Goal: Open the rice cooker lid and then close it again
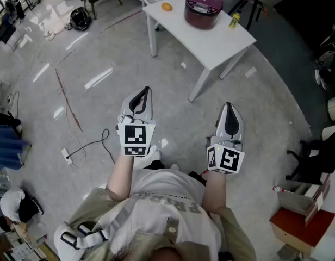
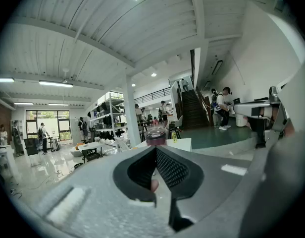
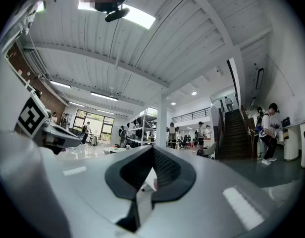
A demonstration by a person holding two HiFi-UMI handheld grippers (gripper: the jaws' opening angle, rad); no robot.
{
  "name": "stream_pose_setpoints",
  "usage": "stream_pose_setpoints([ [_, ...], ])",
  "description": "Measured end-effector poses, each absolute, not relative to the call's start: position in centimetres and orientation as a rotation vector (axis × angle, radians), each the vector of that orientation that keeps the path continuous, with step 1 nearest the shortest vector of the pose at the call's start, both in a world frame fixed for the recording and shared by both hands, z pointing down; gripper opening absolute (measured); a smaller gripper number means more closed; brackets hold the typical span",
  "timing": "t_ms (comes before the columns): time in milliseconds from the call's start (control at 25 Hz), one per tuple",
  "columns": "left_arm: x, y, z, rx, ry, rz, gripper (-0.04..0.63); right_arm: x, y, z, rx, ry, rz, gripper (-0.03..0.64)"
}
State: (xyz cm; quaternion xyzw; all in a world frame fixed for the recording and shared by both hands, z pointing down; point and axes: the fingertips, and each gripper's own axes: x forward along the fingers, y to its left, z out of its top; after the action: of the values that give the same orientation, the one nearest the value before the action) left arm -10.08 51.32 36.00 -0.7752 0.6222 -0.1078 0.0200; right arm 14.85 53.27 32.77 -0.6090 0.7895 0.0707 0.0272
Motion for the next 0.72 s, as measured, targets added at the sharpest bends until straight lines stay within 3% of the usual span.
stream_pose_setpoints([
  [720,-9.86,51.38,36.16,-2.418,1.901,-0.351,0.009,14.18,53.94,32.96,-1.887,2.452,0.251,0.0],
])
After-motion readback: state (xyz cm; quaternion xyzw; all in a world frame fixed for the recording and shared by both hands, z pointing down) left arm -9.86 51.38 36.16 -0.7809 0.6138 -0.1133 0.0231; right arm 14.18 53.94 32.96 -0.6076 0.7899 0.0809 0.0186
